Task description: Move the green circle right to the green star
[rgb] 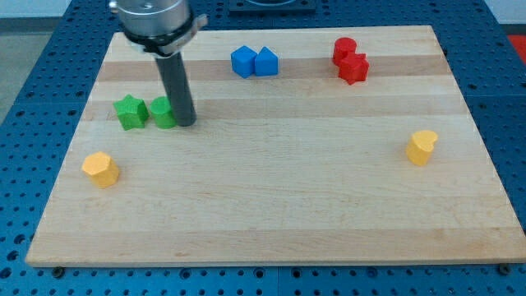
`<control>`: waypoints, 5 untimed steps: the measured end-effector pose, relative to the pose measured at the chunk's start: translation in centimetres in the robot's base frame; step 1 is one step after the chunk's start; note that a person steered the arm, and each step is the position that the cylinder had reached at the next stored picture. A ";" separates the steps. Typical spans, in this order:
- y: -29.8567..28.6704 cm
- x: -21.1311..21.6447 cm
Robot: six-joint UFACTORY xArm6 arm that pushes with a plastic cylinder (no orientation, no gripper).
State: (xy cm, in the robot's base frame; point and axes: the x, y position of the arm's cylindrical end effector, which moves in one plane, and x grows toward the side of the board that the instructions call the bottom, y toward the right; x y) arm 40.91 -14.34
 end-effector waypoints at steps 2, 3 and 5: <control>4.8 -0.1; 12.0 -1.3; 31.1 -3.3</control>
